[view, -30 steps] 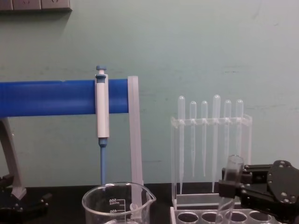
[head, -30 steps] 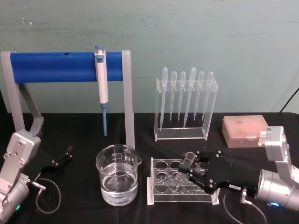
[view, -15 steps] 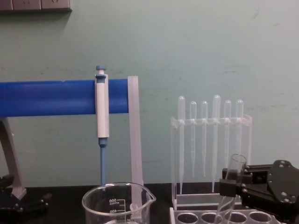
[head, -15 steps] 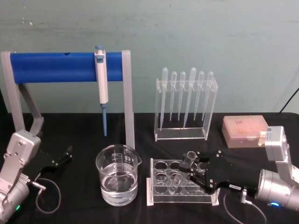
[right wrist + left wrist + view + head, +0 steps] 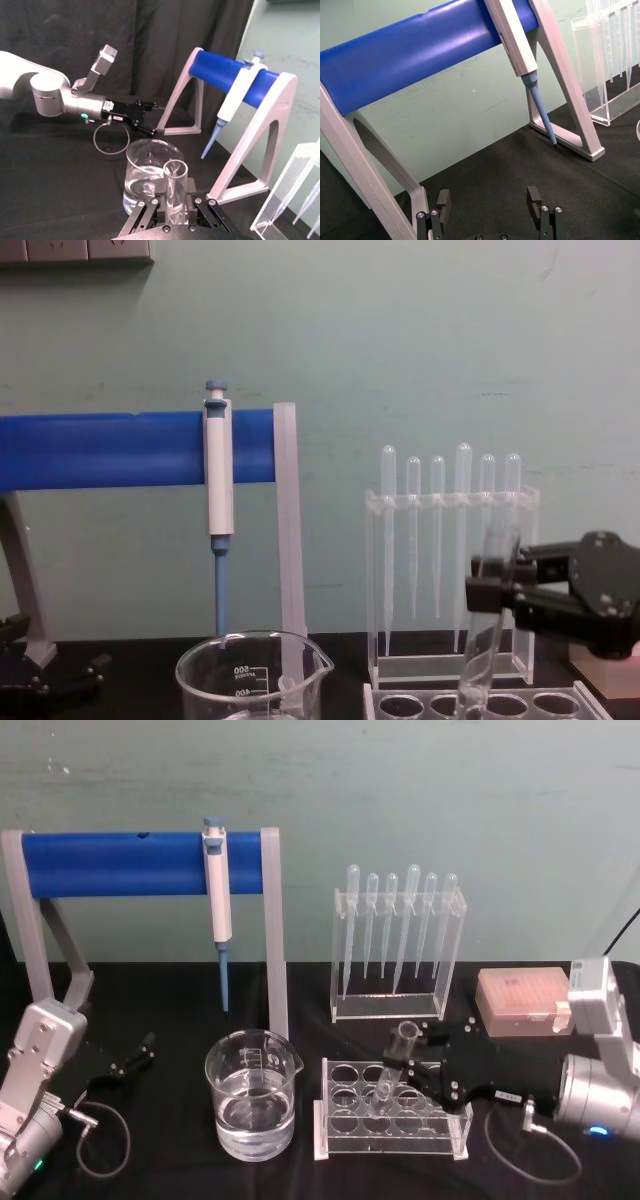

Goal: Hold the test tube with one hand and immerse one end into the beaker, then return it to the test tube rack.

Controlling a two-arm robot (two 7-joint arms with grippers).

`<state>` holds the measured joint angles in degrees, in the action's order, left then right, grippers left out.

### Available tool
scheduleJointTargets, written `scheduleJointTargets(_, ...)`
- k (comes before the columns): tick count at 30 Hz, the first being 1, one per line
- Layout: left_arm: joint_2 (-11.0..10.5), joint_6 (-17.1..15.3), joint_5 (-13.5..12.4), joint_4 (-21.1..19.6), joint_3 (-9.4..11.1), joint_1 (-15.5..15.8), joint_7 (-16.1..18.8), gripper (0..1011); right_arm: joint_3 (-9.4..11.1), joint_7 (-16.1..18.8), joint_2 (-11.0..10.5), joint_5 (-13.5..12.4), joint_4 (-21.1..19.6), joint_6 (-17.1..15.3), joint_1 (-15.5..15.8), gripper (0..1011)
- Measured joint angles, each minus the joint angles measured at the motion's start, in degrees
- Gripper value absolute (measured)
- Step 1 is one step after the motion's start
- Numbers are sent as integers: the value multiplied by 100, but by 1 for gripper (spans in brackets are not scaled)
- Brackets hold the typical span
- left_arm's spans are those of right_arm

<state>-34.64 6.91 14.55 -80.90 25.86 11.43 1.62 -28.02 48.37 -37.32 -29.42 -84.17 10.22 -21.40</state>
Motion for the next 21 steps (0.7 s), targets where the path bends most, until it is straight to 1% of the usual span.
scheduleJointTargets(5, 0, 0, 0, 0, 0, 0, 0, 1000, 1, -13, -116, -75, -265, -245, -71, 225)
scheduleJointTargets(9, 0, 0, 0, 0, 0, 0, 0, 1000, 13, -59, -222, -201, -506, -507, -134, 226)
scheduleJointTargets(12, 0, 0, 0, 0, 0, 0, 0, 1000, 13, -94, -271, -257, -610, -643, -173, 226)
scheduleJointTargets(14, 0, 0, 0, 0, 0, 0, 0, 1000, 5, -142, -323, -340, -719, -841, -237, 226)
scheduleJointTargets(18, 0, 0, 0, 0, 1, 0, 0, 1000, -16, -197, -358, -433, -799, -1038, -317, 226)
scheduleJointTargets(21, 0, 0, 0, 0, 0, 0, 0, 1000, -36, -233, -369, -479, -832, -1125, -367, 226)
